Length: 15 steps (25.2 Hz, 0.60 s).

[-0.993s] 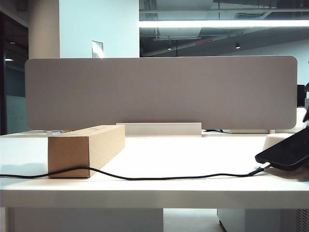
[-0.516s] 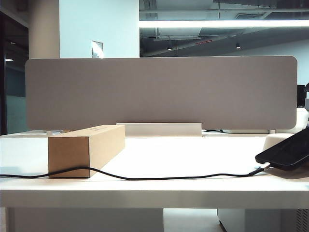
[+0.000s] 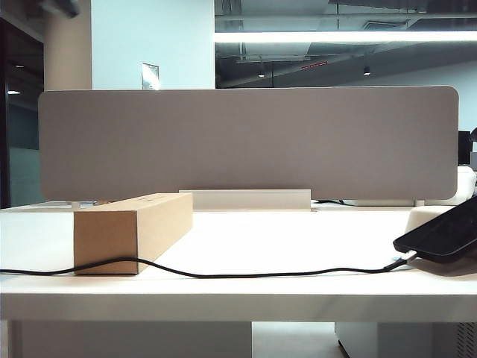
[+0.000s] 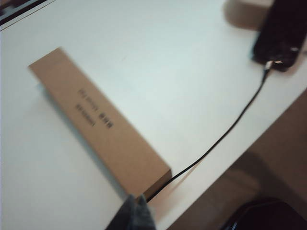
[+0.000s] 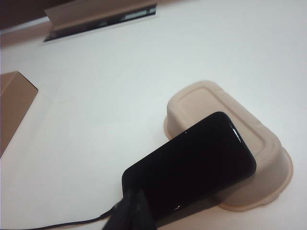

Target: Pick up the charging cable and the phone, plug the charging cable into the charging port on the phone, and finally place them back on the table.

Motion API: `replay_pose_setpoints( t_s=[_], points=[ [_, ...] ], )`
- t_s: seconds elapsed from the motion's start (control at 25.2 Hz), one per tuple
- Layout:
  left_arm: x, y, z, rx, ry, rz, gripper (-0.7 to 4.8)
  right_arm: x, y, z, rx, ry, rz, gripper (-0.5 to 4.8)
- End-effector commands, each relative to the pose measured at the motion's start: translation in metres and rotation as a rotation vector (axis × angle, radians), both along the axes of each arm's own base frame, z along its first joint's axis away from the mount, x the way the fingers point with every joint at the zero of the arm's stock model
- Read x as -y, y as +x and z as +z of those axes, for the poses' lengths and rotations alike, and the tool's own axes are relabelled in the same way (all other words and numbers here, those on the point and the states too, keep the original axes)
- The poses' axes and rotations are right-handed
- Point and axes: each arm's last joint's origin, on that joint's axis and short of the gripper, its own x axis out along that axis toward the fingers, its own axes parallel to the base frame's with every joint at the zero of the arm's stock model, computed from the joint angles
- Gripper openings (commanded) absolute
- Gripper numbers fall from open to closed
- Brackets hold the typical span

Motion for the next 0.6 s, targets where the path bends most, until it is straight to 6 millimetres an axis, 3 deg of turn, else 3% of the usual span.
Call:
replay_pose_setpoints(
  t_s=[0.04, 0.12, 0.2, 0.4, 0.6],
  points=[
    [-0.011, -0.027, -0.001, 0.135, -0.088, 0.108, -0.06, -0.005, -0.002, -0.006, 0.020, -0.002, 0.030, -0.06],
    [-0.019, -0.047, -0.010, 0.210, -0.155, 0.132, -0.06, -0.010, 0.000, -0.016, 0.020, 0.030, 0.052, -0.06],
    [-0.026, -0.068, -0.034, 0.241, -0.176, 0.134, -0.06, -0.014, 0.001, -0.025, 0.032, 0.040, 0.076, -0.06],
    [-0.031, -0.082, -0.069, 0.195, -0.329, 0.214, -0.06, -0.017, 0.002, -0.034, 0.034, 0.044, 0.097, -0.06],
    [-0.032, -0.083, -0.104, 0.158, -0.434, 0.297, -0.06, -0.017, 0.001, -0.043, 0.015, 0.073, 0.089, -0.06]
  ],
)
